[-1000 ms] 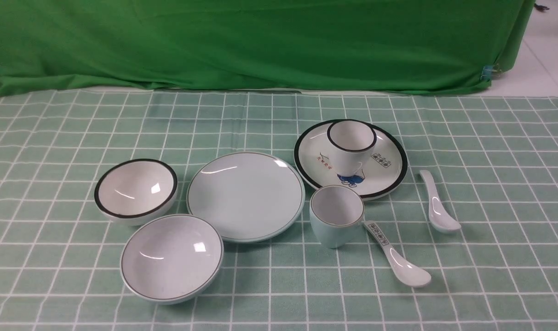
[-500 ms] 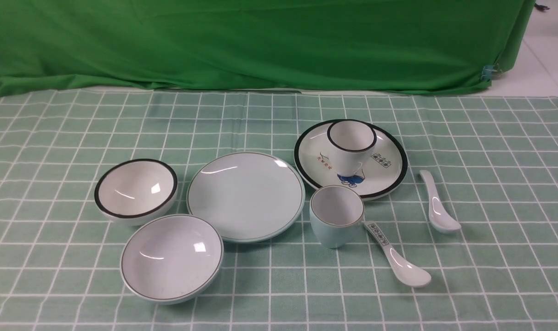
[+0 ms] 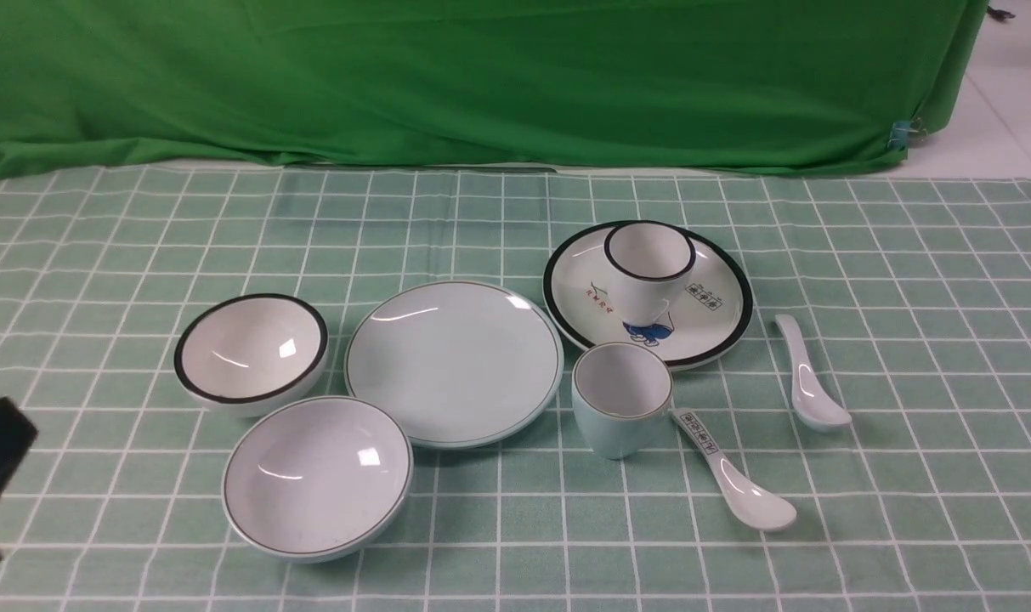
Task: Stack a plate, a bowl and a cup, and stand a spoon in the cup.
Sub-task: Use the left arm to grab a blue rice bowl
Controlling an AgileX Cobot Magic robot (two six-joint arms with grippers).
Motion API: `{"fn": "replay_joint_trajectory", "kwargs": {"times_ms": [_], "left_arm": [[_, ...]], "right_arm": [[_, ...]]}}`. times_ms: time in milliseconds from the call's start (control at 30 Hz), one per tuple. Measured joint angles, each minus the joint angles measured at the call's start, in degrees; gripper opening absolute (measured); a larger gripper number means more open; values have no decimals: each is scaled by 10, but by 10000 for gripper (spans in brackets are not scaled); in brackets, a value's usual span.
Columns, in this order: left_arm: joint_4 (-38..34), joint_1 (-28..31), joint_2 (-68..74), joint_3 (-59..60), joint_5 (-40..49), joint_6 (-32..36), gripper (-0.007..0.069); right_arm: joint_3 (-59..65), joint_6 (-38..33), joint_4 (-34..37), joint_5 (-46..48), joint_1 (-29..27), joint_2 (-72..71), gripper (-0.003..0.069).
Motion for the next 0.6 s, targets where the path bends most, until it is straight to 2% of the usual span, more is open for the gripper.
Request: {"fn": "replay_joint_trajectory", "kwargs": {"times_ms": [67, 200, 333, 467, 600], "left_arm": [[3, -4, 96, -57, 60, 56, 17], [13, -40, 207, -115, 86, 85, 17], [51, -124, 306, -157, 100, 105, 17], [126, -233, 403, -189, 116, 111, 17], [216, -300, 478, -215, 130, 80, 17]], "right_arm": [[0, 0, 0, 0, 0, 0, 242], [0, 0, 0, 0, 0, 0, 242], [0, 0, 0, 0, 0, 0, 242], [0, 0, 0, 0, 0, 0, 242], [0, 1, 0, -5, 0, 0, 242]]}}
